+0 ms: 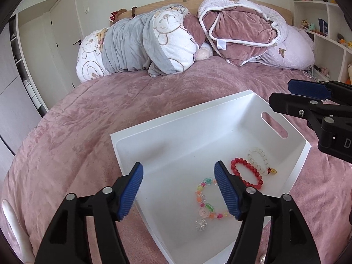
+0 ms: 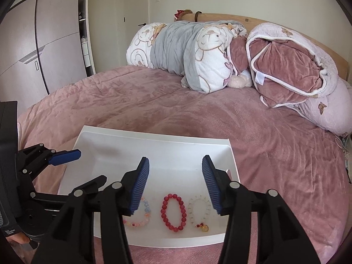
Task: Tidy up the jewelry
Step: 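Withdraw both tools toward the pink bracelet and silver heart pendant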
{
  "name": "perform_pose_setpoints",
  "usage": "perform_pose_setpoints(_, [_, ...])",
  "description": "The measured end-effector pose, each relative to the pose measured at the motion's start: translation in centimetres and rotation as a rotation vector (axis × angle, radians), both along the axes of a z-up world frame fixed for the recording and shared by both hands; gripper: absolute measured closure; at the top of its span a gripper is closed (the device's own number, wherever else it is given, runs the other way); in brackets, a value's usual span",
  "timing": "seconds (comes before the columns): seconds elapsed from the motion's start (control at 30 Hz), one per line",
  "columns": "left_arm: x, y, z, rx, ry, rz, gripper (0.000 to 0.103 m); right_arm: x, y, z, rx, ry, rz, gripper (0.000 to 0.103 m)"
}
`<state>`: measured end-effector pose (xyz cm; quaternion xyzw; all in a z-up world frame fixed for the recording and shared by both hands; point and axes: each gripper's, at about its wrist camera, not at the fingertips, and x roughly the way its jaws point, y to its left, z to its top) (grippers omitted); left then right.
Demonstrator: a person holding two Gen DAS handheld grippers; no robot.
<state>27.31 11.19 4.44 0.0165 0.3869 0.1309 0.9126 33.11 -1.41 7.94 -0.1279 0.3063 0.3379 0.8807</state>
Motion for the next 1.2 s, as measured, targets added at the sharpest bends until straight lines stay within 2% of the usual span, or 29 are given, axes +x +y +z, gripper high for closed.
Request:
perform_pose_setpoints(0.03, [-0.3, 0.0, 0.4, -0.003, -0.01, 0.002, 0.02, -0.3, -0.2, 0.4, -0.01, -0.025, 0.008, 0.044])
perform_pose_setpoints(0.1, [-1.0, 0.0, 1.0, 0.003, -0.021, 0.005, 0.018, -1.3, -0.6, 1.1, -0.04, -0.085, 0.025, 0.042])
perform_pose_setpoints(0.27, [-3.1, -0.2, 2.3, 0.021, -0.05, -0.013, 0.014, -3.7, -2.7, 2.5, -0.072, -0.192, 0.043, 0.018])
perform_pose_setpoints(0.3, [-3.6, -0.3, 2.5, 0.019, -0.057, -0.014, 0.011, -4.3, -3.1, 2.7, -0.079, -0.215, 0.045, 0.017])
perform_pose_setpoints(0.5, [-7.8, -0.9, 2.5, -0.025, -0.102, -0.028, 0.011, -7.9, -6.7, 3.5, -0.061, -0.261, 0.081, 0.007])
perform_pose_setpoints(0.6, [-10.1, -1.6, 2.0, -0.059, -0.122, -0.068, 0.011, -9.3, -8.5, 2.9, -0.071, -0.276, 0.089, 0.005])
perform_pose_setpoints(0.7, [-12.2, -2.7, 1.3, -0.059, -0.13, -0.114, 0.011, -10.2, -9.7, 1.0, -0.128, -0.298, 0.082, 0.005])
perform_pose_setpoints(0.83, [-13.9, -4.2, -0.3, -0.03, -0.116, -0.146, 0.011, -10.4, -10.7, -2.0, -0.175, -0.252, 0.081, 0.005])
perform_pose_setpoints(1.0, [-15.2, -5.2, -1.9, -0.045, -0.102, -0.152, 0.01, -11.3, -12.0, -4.6, -0.175, -0.188, 0.078, 0.005])
perform_pose_setpoints(1.2, [-15.7, -5.7, -3.7, -0.132, -0.074, -0.173, 0.01, -12.6, -13.1, -7.1, -0.152, -0.095, 0.092, 0.005])
